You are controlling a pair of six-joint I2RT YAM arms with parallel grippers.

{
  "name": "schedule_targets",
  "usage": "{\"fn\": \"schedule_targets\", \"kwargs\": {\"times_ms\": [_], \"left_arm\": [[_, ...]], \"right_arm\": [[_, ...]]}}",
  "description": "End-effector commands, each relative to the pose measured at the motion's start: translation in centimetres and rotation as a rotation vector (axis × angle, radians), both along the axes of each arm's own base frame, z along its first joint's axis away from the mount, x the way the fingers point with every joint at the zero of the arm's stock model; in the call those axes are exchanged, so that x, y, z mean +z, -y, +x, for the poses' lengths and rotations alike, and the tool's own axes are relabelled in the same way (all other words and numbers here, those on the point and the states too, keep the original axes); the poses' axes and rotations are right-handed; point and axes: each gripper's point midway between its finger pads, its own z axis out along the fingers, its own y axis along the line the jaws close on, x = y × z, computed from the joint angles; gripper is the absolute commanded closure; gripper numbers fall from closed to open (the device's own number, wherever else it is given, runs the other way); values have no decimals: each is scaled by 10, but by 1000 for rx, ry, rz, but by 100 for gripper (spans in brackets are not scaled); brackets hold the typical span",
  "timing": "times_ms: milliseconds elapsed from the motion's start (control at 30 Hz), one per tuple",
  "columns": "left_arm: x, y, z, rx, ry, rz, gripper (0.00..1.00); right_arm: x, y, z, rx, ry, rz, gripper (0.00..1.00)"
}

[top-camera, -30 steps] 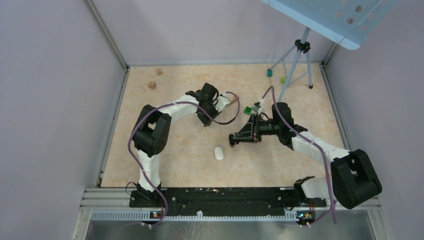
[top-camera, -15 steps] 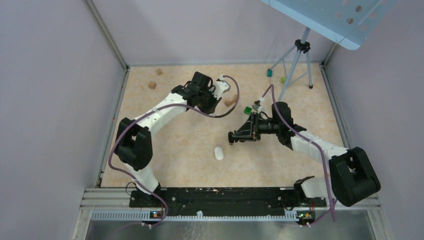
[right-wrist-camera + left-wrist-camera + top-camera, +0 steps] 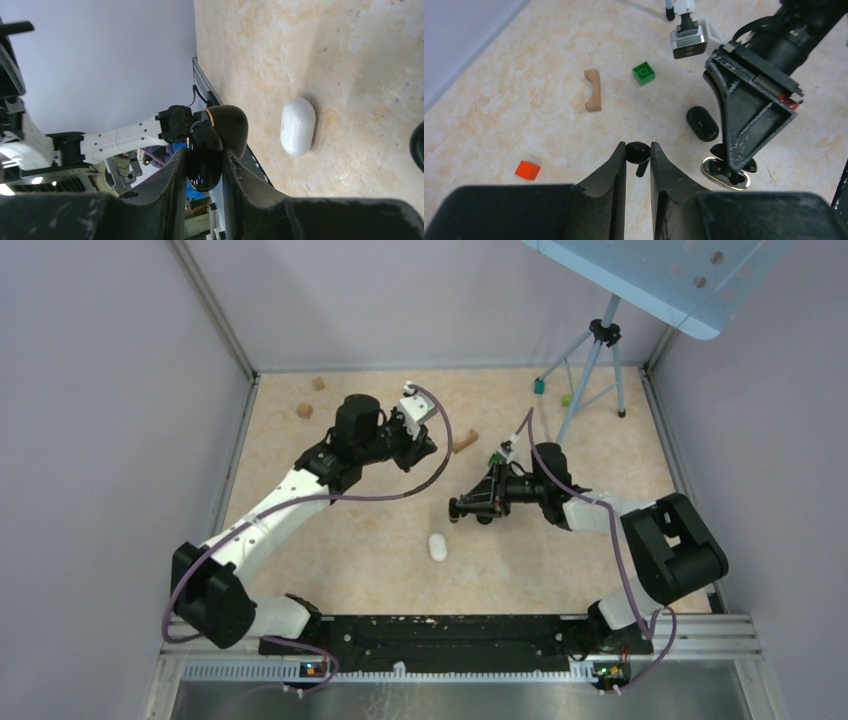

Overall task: Insert the wireless bluetooth earbuds into the charging case
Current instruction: Insert the right earbud into the right side groove of the charging case.

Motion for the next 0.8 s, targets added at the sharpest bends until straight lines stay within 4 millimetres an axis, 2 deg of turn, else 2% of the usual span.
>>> {"fn": "schedule_targets", "kwargs": {"times_ms": [0, 167, 500, 567, 767], "left_arm": [[64, 10, -11, -45, 191, -242, 81], [77, 10, -27, -83, 229, -322, 85], [102, 23, -57, -218, 211, -488, 87], [102, 25, -62, -246, 219, -504, 87], [100, 28, -76, -317, 203, -518, 88]], "right_arm": [[44, -10, 25, -19, 140, 112, 100], [58, -13, 28, -30, 143, 176, 100], [104, -13, 24, -53, 138, 361, 100], [112, -13, 22, -49, 147, 396, 100], [119, -14, 22, -54, 150, 416, 100]]}}
